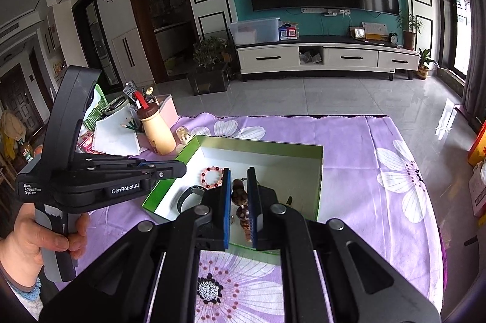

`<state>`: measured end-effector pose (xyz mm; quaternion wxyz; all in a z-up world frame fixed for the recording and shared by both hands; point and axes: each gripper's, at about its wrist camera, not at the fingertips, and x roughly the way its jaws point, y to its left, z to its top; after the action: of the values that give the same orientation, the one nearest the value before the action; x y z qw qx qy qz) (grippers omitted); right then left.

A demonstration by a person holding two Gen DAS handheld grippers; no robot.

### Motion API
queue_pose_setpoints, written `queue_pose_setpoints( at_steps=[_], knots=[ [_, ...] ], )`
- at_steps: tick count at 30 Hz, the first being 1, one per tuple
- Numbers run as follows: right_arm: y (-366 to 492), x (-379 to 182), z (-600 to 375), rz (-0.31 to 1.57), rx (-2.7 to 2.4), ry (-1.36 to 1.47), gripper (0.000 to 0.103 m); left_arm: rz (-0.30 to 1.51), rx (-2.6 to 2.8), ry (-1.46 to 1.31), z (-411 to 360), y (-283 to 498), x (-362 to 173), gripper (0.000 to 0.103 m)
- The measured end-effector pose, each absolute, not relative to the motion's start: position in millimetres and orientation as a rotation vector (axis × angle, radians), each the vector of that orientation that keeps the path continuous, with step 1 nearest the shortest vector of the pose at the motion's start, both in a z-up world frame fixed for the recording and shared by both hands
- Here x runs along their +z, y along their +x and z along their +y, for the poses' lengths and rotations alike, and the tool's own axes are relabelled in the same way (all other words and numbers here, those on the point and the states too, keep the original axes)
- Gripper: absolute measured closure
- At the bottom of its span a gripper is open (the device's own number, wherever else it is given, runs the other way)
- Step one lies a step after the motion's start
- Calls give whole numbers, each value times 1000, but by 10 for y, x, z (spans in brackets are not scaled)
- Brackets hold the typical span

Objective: Organize jewelry
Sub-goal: 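Carry the jade pendant and wooden bracelet into the green box and release both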

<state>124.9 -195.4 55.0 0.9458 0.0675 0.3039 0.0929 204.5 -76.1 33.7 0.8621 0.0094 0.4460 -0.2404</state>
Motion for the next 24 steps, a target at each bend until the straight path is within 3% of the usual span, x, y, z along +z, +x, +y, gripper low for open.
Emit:
queue_pose_setpoints(
  at_steps=[17, 22, 24],
  knots=[
    [1734, 37, -1844, 758, 203, 140, 93, 1119, -488, 67, -852, 2339, -453, 98],
    [1819, -196, -1751, 847, 208, 124, 93, 1126, -466, 64, -845, 2348, -529, 68],
    [1833, -252, -1752, 861, 207, 129, 91, 1122, -458, 65, -842, 2347, -531, 67]
  ],
)
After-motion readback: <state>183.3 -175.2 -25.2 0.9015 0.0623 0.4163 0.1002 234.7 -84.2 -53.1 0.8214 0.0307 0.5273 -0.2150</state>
